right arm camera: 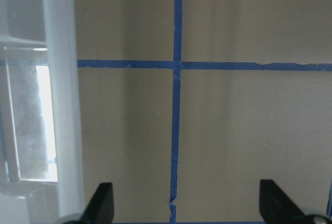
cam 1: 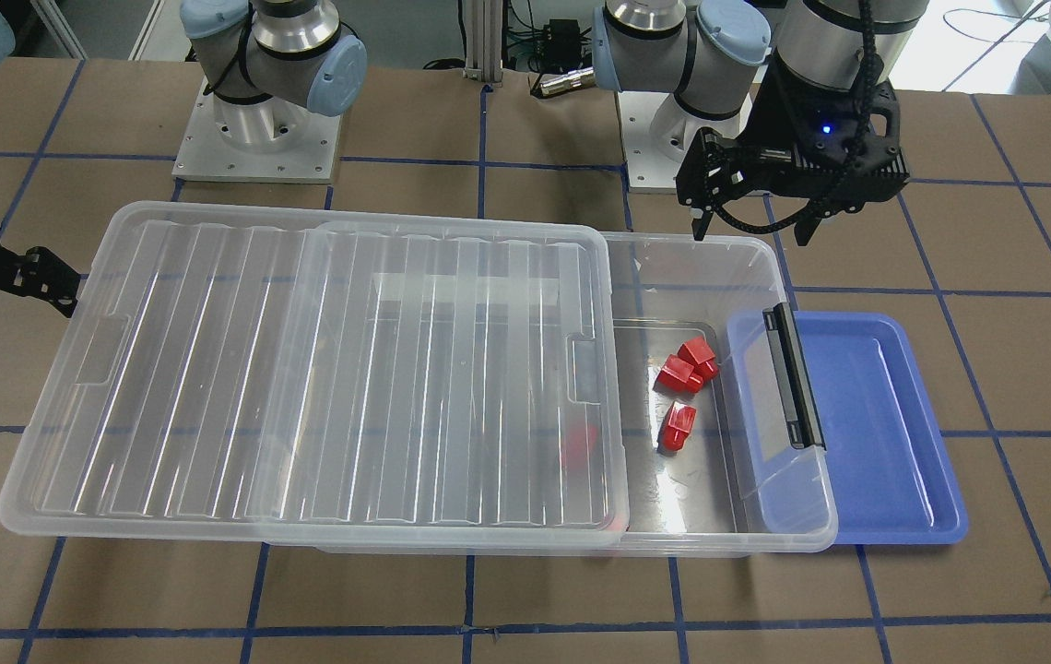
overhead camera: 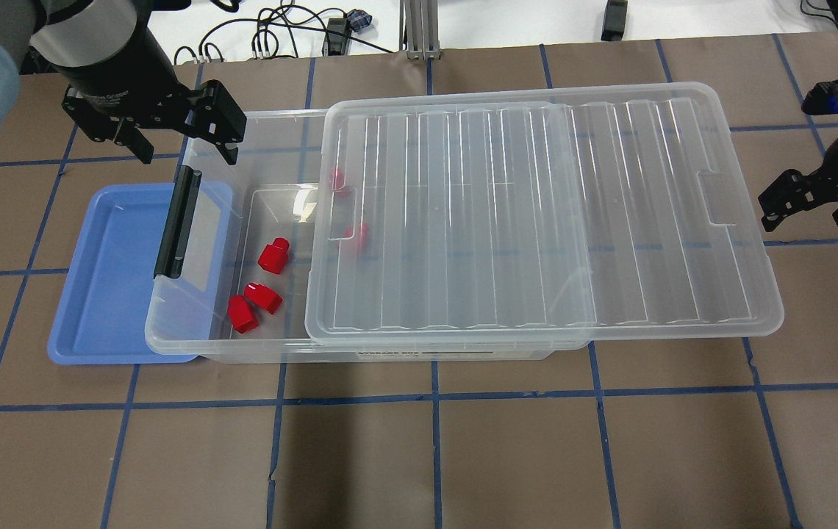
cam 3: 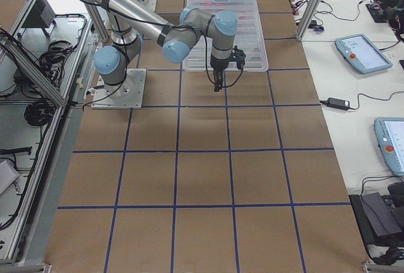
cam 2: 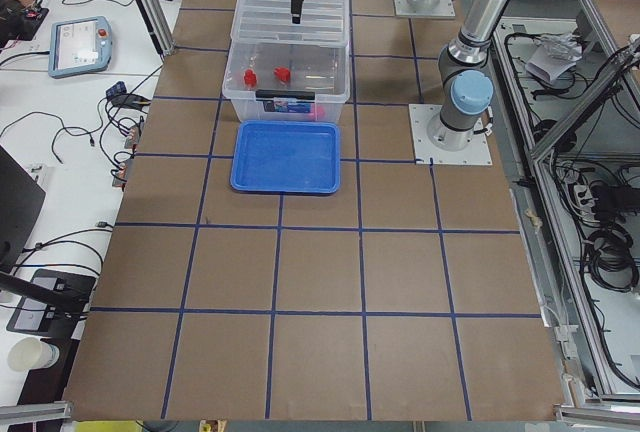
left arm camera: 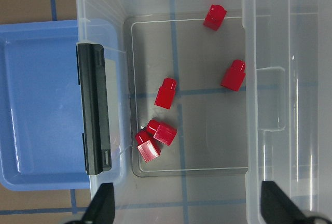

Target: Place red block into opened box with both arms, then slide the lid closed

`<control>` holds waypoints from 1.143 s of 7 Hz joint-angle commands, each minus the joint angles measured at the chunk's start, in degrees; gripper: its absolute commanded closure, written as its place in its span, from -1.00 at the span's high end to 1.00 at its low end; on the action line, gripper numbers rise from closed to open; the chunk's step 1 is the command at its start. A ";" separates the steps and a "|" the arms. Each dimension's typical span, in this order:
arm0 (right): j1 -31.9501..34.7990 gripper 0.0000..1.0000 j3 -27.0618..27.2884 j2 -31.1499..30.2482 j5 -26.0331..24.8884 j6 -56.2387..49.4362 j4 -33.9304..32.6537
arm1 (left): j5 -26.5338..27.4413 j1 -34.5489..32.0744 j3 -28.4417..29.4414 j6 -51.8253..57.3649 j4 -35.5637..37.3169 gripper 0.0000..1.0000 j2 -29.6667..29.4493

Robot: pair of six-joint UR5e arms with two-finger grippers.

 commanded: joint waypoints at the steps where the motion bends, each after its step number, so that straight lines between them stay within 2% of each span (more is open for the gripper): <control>1: 2.77 1.00 0.01 0.85 1.31 2.23 -0.12 | 0.05 -0.09 0.11 0.70 0.12 1.00 0.02; 3: 7.68 1.00 -0.52 0.77 3.25 7.84 -0.12 | 0.14 -0.09 -1.37 0.71 -0.49 1.00 -0.94; 4: 10.32 1.00 -0.52 0.85 3.17 11.09 -0.90 | -0.04 -0.35 -2.16 0.71 -0.40 1.00 1.14; 8: 17.62 1.00 -0.70 0.94 3.17 14.28 -1.96 | 0.40 -0.35 -4.01 -0.08 -0.75 1.00 2.83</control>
